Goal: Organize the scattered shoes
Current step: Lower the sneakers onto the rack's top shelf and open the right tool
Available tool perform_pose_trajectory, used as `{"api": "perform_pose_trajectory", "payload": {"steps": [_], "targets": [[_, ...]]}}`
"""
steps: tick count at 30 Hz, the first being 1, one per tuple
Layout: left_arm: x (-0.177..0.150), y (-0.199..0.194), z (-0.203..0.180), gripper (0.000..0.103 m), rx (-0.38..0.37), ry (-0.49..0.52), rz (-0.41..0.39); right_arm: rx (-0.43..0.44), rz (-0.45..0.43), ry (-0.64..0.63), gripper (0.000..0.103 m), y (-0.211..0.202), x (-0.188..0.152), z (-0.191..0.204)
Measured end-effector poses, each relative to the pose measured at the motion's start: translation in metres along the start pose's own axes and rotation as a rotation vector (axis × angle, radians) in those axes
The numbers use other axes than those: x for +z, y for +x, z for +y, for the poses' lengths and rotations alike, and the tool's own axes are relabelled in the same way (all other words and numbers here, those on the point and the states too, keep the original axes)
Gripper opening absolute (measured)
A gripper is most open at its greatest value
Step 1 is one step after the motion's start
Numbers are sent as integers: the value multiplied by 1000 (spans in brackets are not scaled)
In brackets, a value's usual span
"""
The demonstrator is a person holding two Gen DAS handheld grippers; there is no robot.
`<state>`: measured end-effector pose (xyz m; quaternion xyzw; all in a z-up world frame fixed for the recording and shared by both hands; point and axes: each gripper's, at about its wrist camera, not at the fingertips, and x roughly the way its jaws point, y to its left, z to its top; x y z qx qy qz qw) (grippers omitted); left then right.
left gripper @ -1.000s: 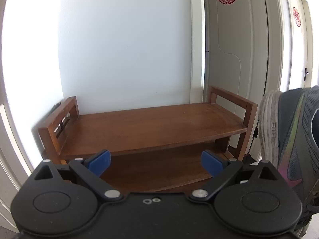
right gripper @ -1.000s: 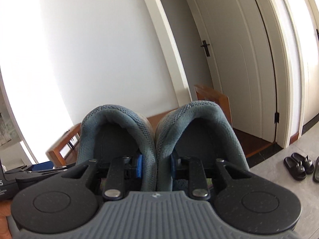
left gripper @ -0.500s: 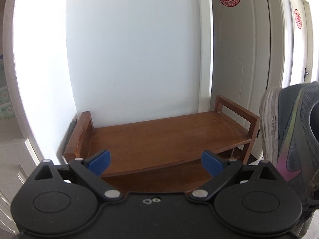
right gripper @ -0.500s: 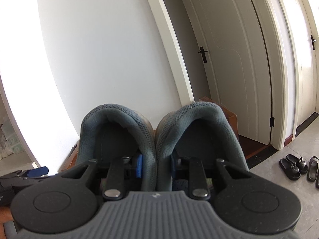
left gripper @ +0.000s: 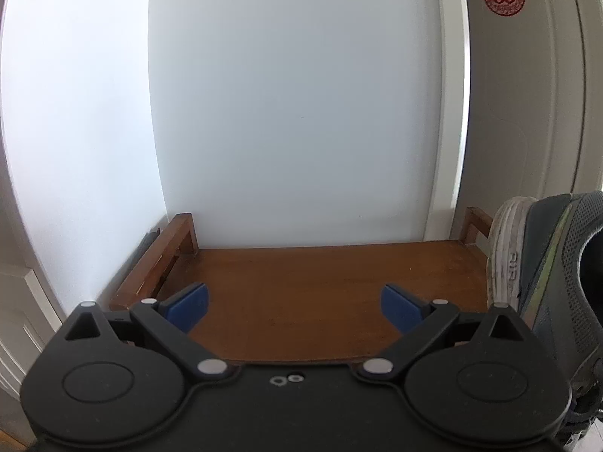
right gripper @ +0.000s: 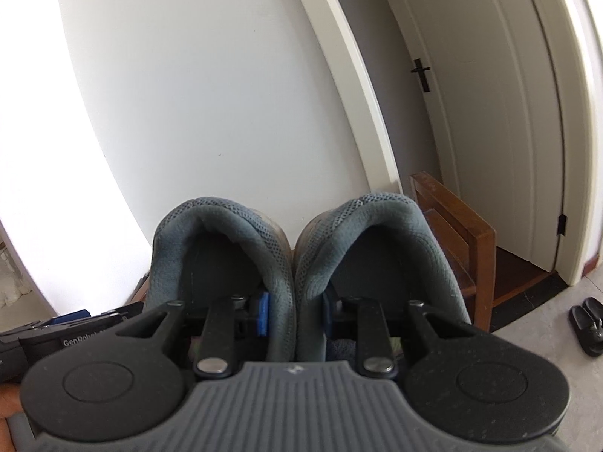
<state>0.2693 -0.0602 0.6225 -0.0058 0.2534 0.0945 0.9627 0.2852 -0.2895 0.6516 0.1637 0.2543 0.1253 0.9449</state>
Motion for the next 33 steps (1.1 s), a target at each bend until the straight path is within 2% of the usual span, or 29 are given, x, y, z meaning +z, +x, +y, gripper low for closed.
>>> {"api": "perform_pose_trajectory", "payload": {"steps": [5, 12, 23, 33], "targets": [[10, 22, -27, 99, 76, -45, 4, 44, 46, -61, 29, 51, 29, -34], [12, 59, -43, 99, 107, -53, 11, 15, 92, -26, 29, 128, 54, -65], [3, 122, -53, 99, 107, -61, 34, -53, 163, -30, 31, 242, 57, -84], [-13, 153, -53, 99, 118, -76, 62, -110, 306, -38, 35, 322, 47, -85]]}}
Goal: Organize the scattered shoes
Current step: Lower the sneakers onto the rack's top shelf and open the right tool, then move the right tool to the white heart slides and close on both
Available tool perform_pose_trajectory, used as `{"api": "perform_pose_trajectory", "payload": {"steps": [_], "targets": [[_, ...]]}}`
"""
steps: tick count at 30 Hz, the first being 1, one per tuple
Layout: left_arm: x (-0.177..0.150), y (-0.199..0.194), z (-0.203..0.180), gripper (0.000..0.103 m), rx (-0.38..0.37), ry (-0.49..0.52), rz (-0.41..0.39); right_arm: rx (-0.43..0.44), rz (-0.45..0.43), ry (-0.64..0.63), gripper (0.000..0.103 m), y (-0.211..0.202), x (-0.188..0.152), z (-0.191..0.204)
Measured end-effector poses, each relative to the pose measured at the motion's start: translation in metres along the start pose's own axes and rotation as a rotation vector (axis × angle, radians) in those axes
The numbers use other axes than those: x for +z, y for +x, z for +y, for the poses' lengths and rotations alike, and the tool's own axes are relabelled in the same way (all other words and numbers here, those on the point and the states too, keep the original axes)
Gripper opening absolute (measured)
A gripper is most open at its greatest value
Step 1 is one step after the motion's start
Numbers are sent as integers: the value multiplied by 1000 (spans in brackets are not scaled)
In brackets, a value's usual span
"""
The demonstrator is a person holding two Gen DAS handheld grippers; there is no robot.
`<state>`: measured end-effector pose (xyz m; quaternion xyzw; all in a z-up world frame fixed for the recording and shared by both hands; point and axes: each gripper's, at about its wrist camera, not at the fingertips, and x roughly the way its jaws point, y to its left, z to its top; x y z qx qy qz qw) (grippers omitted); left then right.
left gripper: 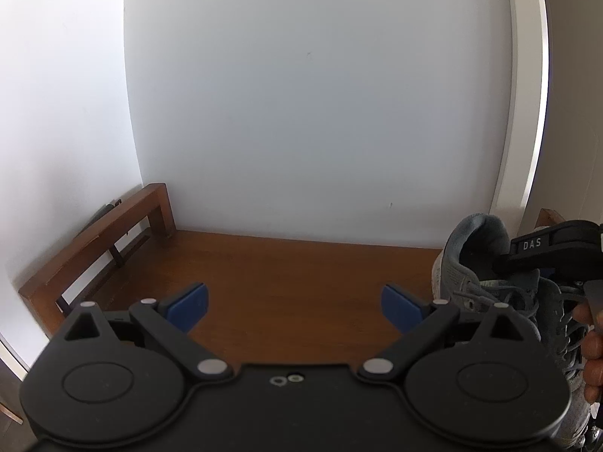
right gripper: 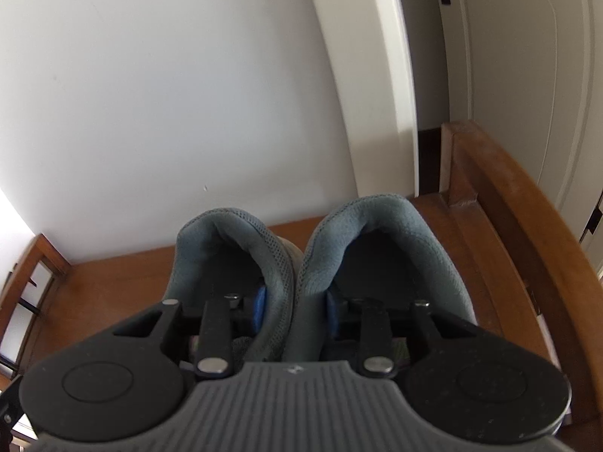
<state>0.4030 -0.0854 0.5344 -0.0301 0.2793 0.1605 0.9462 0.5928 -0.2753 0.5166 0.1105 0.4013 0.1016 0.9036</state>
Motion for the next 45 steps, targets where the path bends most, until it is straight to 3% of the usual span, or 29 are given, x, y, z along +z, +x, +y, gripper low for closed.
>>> {"api": "perform_pose_trajectory", "payload": {"steps": [6, 10, 13, 15, 24, 27, 32, 36, 40, 45], "targets": [[-10, 3, 0, 99, 10, -10, 27, -45, 80, 2, 40, 23, 8, -1], [-10, 1, 0, 99, 8, -14, 36, -54, 103, -33, 60, 23, 10, 5], [-9, -4, -1, 99, 7, -9, 34, -50, 75, -38, 66, 10, 12, 5], [-8, -4, 2, 99, 8, -10, 35, -37, 30, -24, 73, -12, 14, 2], [-16, -25, 16, 99, 27, -16, 52, 57, -108, -67, 75, -143, -22, -8], [-34, -34, 22, 99, 59, 7, 81, 104, -92, -105, 78, -177, -72, -2], [-70, -38, 46, 99, 108, -11, 149, 136, 29, -177, 79, -158, -148, 8], [-96, -47, 63, 99, 118, -4, 176, 178, 128, -145, 79, -148, -196, 17], [-125, -56, 81, 99, 95, 3, 180, 185, 147, -184, 79, -154, -234, 32], [-189, -58, 115, 99, 14, 42, 219, 146, 176, -233, 77, -155, -296, 58]]}}
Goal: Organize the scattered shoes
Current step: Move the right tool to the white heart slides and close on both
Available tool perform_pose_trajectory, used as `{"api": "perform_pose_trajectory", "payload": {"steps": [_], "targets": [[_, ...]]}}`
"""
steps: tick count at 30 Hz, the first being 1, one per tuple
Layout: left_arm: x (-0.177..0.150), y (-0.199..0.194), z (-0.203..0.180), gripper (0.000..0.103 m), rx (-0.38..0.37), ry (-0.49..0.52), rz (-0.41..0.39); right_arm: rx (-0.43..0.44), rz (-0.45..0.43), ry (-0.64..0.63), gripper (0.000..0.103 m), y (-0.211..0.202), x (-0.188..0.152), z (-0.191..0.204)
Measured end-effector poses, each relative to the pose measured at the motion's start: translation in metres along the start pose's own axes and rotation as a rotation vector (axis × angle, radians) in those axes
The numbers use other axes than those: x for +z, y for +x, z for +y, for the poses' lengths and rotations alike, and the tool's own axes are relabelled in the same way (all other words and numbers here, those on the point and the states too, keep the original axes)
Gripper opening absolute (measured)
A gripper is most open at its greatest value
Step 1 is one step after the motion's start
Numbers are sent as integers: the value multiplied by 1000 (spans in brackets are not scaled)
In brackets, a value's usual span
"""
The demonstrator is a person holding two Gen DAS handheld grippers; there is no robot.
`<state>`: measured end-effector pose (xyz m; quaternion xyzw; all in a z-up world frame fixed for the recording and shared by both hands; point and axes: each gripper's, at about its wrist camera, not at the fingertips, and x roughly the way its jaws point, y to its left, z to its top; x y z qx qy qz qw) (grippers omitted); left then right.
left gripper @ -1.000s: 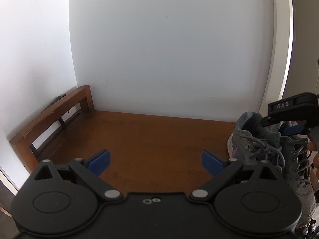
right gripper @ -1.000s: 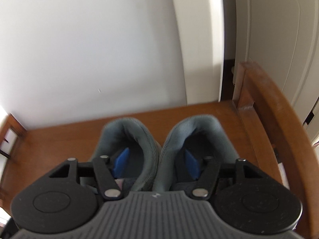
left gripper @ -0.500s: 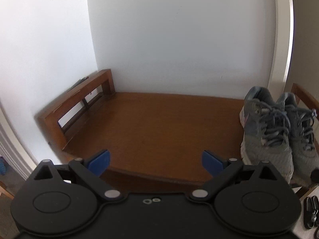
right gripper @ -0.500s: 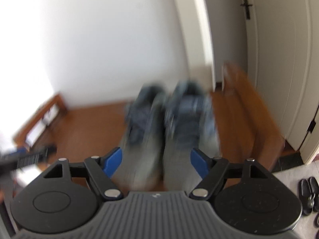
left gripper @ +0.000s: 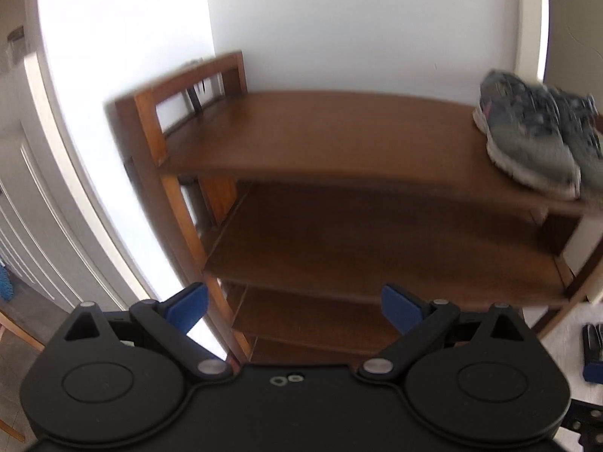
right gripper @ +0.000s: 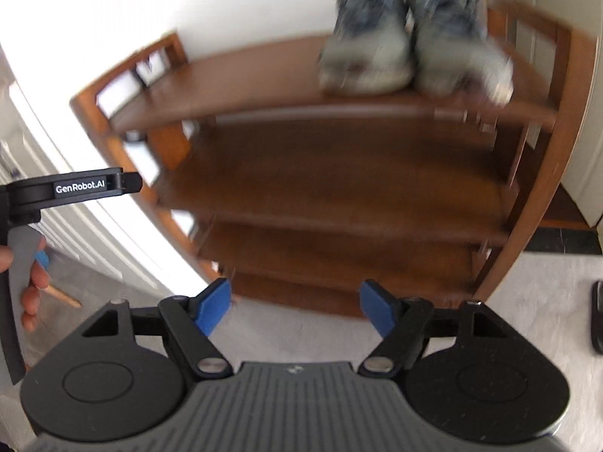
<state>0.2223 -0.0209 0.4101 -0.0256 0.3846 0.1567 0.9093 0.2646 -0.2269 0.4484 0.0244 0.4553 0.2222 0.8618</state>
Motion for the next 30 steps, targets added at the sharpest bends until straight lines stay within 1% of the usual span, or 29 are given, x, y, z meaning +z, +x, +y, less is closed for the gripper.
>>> {"api": "perform_pose_trajectory", "payload": {"steps": [2, 4, 7, 8, 9, 10, 12, 14, 17, 19, 21, 22, 24, 28, 30], "targets": [[-28, 6, 16, 99, -29, 21, 28, -35, 25, 11, 77, 16, -28, 19], [-52, 10, 33, 99, -50, 48, 38, -65, 51, 40, 76, 35, -54, 37], [-89, 14, 54, 99, -68, 99, 45, -102, 103, 131, 72, 58, -99, 64], [-104, 16, 64, 99, -76, 114, 48, -125, 134, 166, 70, 70, -123, 77], [-118, 19, 73, 99, -84, 129, 51, -145, 151, 175, 70, 77, -139, 85], [-131, 22, 79, 99, -88, 143, 54, -157, 163, 180, 70, 84, -150, 89], [-155, 28, 89, 99, -95, 168, 69, -191, 209, 221, 70, 106, -190, 100], [-178, 34, 95, 99, -106, 179, 89, -208, 260, 266, 70, 125, -221, 103], [-214, 45, 94, 99, -110, 207, 99, -243, 341, 326, 69, 160, -267, 98], [-238, 54, 91, 99, -115, 221, 103, -245, 369, 327, 67, 181, -289, 92], [-268, 68, 82, 99, -128, 231, 112, -234, 401, 310, 59, 212, -315, 84], [-281, 73, 78, 99, -129, 239, 113, -228, 411, 308, 59, 221, -323, 82], [-302, 83, 72, 99, -139, 252, 126, -233, 435, 300, 59, 252, -347, 69], [-337, 99, 71, 99, -141, 245, 171, -248, 490, 377, 61, 295, -377, 34], [-350, 103, 71, 99, -137, 237, 187, -255, 503, 402, 61, 314, -385, 16]]}}
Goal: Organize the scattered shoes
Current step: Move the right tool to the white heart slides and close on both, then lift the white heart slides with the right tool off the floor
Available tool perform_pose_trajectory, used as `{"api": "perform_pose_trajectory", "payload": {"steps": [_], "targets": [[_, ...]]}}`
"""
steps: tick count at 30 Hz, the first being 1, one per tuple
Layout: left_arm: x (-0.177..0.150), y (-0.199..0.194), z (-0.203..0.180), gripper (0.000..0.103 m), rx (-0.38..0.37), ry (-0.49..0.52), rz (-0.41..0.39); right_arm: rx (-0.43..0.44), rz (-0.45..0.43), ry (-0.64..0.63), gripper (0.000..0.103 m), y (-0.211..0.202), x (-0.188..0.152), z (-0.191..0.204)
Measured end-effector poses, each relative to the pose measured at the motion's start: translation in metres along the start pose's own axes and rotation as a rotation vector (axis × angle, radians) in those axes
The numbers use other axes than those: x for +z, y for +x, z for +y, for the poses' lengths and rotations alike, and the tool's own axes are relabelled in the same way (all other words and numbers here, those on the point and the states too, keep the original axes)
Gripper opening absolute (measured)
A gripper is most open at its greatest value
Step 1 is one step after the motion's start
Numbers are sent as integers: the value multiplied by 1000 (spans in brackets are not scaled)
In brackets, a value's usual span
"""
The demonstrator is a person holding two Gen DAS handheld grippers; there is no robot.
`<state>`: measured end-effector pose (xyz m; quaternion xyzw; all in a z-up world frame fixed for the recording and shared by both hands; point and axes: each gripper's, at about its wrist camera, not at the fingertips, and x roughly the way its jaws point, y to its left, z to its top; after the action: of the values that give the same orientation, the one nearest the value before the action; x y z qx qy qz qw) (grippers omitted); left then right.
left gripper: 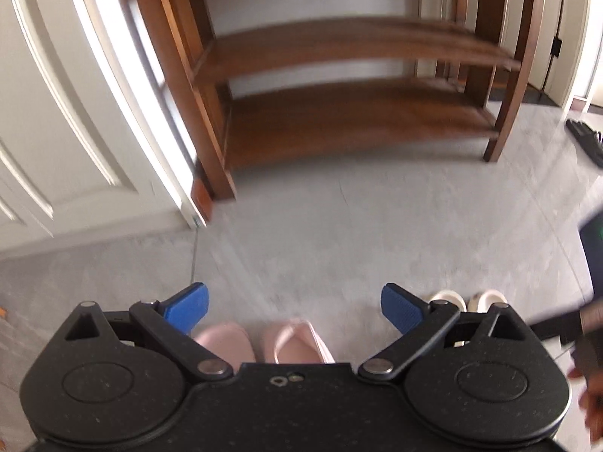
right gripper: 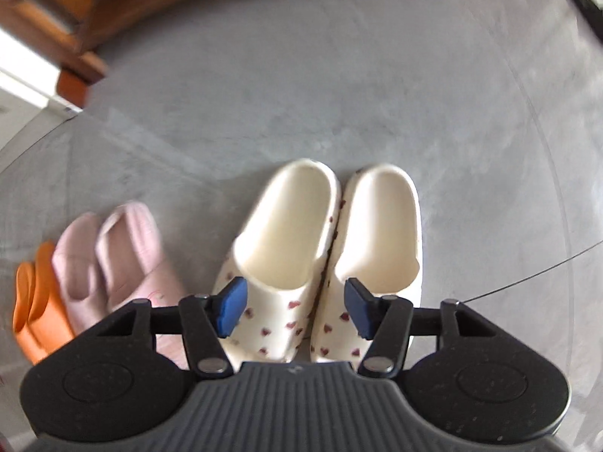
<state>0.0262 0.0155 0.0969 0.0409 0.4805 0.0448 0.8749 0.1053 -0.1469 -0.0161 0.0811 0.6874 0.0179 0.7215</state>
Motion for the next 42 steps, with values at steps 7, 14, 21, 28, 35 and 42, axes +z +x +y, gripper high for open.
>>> {"api": "perform_pose_trajectory", "payload": {"steps": [7, 14, 21, 28, 35, 42], "targets": [[-27, 17, -5, 99, -1, -28, 17, -35, 205, -114, 61, 85, 27, 3], [-31, 33, 0, 99, 19, -69, 25, -60, 314, -83, 61, 118, 21, 6], [-27, 38, 9, 99, 36, -86, 25, 57, 413, 36, 61, 128, 23, -19], [-29, 42, 10, 99, 34, -96, 53, 66, 358, -121, 27, 118, 8, -12], [-12, 27, 14, 99, 18, -60, 25, 93, 222, -153, 23, 79, -26, 1], [36, -8, 21, 99, 7, -54, -53, 144, 101, -147, 14, 11, -25, 17]]}}
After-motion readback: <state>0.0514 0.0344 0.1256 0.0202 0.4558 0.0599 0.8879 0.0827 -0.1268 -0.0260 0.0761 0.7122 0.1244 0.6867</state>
